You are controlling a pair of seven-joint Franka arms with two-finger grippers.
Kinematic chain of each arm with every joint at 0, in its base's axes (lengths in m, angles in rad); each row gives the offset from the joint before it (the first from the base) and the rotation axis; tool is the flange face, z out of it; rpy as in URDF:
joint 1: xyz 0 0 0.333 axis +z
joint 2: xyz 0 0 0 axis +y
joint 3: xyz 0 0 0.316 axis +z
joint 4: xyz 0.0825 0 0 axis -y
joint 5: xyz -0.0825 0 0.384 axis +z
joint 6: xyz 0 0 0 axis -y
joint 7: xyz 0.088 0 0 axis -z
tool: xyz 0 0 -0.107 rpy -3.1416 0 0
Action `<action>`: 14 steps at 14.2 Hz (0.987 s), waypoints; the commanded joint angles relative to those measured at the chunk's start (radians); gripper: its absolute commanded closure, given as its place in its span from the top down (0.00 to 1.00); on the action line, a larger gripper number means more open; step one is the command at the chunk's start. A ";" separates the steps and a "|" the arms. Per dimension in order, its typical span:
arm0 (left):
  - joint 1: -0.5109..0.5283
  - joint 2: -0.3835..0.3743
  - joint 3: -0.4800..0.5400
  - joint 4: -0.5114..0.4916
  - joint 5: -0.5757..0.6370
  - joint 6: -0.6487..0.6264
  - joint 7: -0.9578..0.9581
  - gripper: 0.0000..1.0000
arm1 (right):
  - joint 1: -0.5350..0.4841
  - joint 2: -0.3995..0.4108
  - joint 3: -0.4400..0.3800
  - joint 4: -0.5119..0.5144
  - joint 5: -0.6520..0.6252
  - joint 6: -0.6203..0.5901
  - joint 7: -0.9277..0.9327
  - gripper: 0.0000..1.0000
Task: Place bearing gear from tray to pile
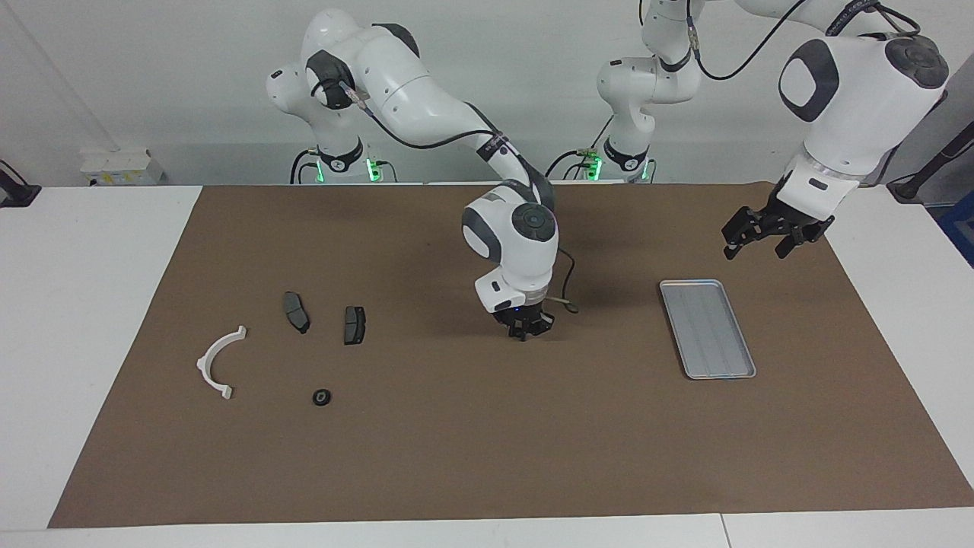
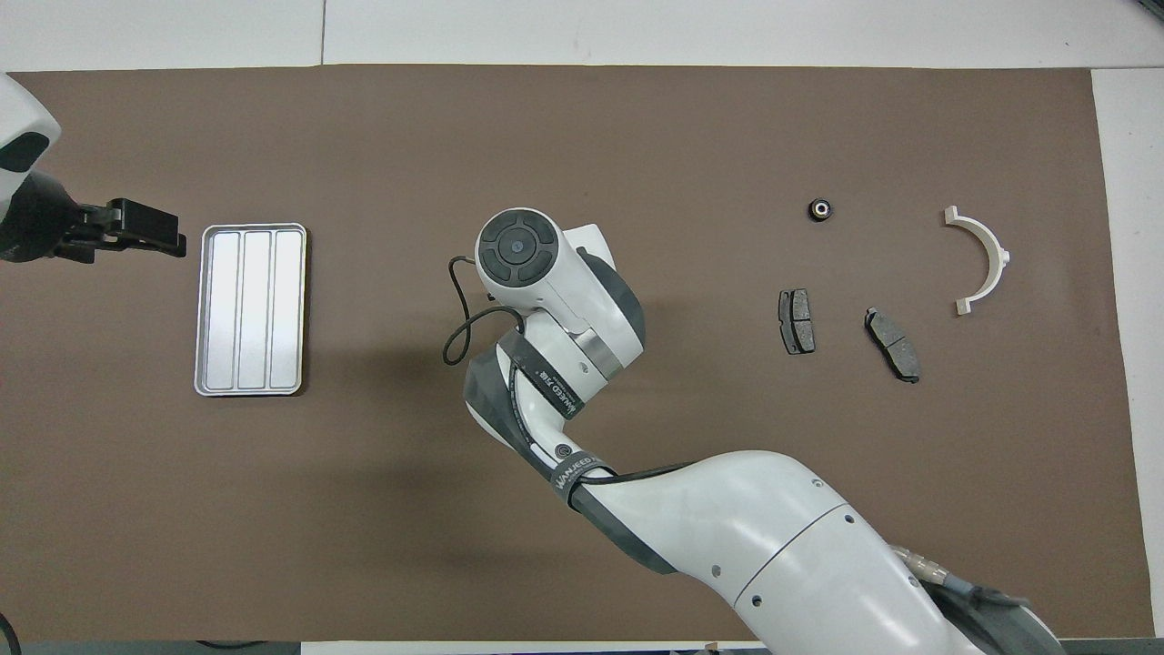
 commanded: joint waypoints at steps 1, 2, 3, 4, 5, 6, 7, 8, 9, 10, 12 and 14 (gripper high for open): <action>0.012 -0.017 -0.010 -0.017 0.010 0.004 0.009 1.00 | -0.061 0.012 0.010 0.009 -0.013 0.022 -0.053 0.00; 0.012 -0.016 -0.008 -0.017 0.011 0.001 0.010 1.00 | -0.093 0.002 0.010 0.009 -0.006 0.008 -0.116 0.00; 0.012 -0.016 -0.004 -0.015 0.011 0.001 0.015 1.00 | -0.130 -0.015 0.012 0.009 0.002 -0.003 -0.179 0.00; 0.010 -0.014 0.000 -0.015 0.013 0.003 0.015 1.00 | -0.171 -0.031 0.018 0.009 0.002 -0.022 -0.251 0.00; 0.010 -0.016 0.001 -0.017 0.013 0.000 0.015 1.00 | -0.208 -0.044 0.021 0.009 0.002 -0.051 -0.326 0.00; 0.010 -0.017 0.001 -0.018 0.013 -0.014 0.015 1.00 | -0.244 -0.058 0.021 0.009 0.002 -0.076 -0.402 0.00; 0.010 -0.017 0.001 -0.021 0.013 -0.016 0.015 1.00 | -0.286 -0.067 0.023 0.009 0.004 -0.093 -0.484 0.00; 0.010 -0.017 0.001 -0.023 0.014 -0.016 0.015 1.00 | -0.325 -0.081 0.021 0.008 0.005 -0.105 -0.566 0.00; 0.010 -0.017 0.003 -0.022 0.014 -0.016 0.015 1.00 | -0.371 -0.089 0.021 0.008 0.005 -0.112 -0.645 0.00; 0.010 -0.017 0.001 -0.023 0.013 -0.022 0.013 1.00 | -0.414 -0.098 0.021 0.008 0.005 -0.128 -0.721 0.00; 0.010 -0.019 0.001 -0.023 0.013 -0.040 0.013 1.00 | -0.480 -0.110 0.021 -0.003 0.007 -0.139 -0.863 0.00; 0.010 -0.019 0.001 -0.022 0.013 -0.039 0.013 1.00 | -0.537 -0.115 0.020 -0.021 0.005 -0.139 -0.964 0.00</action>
